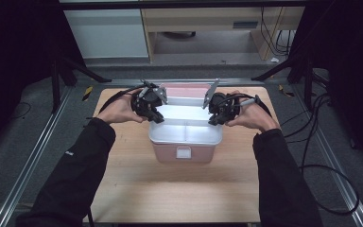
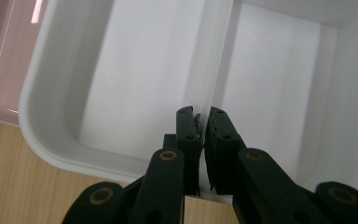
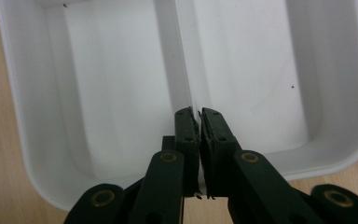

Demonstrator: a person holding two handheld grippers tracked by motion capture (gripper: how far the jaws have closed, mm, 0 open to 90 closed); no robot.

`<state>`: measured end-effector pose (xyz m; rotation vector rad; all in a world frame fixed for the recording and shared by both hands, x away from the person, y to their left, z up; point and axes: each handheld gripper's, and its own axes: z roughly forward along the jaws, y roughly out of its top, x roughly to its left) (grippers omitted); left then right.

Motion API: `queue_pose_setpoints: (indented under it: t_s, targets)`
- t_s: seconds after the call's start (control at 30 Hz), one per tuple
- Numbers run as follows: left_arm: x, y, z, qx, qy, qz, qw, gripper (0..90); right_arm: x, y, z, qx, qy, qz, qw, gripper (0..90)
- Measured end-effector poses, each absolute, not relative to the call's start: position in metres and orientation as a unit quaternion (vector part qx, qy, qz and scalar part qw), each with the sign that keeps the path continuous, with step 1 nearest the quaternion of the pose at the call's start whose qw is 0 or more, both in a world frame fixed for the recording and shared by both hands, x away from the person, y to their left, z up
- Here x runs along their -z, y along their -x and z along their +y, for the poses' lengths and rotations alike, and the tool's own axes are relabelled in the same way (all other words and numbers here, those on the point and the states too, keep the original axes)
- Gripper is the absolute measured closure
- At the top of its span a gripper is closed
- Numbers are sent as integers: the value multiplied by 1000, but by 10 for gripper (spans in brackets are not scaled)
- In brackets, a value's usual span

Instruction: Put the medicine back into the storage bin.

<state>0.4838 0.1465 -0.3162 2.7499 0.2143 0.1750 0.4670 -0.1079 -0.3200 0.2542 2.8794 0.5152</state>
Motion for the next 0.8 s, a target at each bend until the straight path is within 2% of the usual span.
queue_pose_setpoints:
  t_s: [0.3,0.8]
  targets:
    - [347,-506,151,-35,-979,90,181,838,349,-490,-105,-180,-91,976,79,858]
    - [373,-508,150,-19,-982,96,164,830,376,-490,-101,-172,-101,978,69,839]
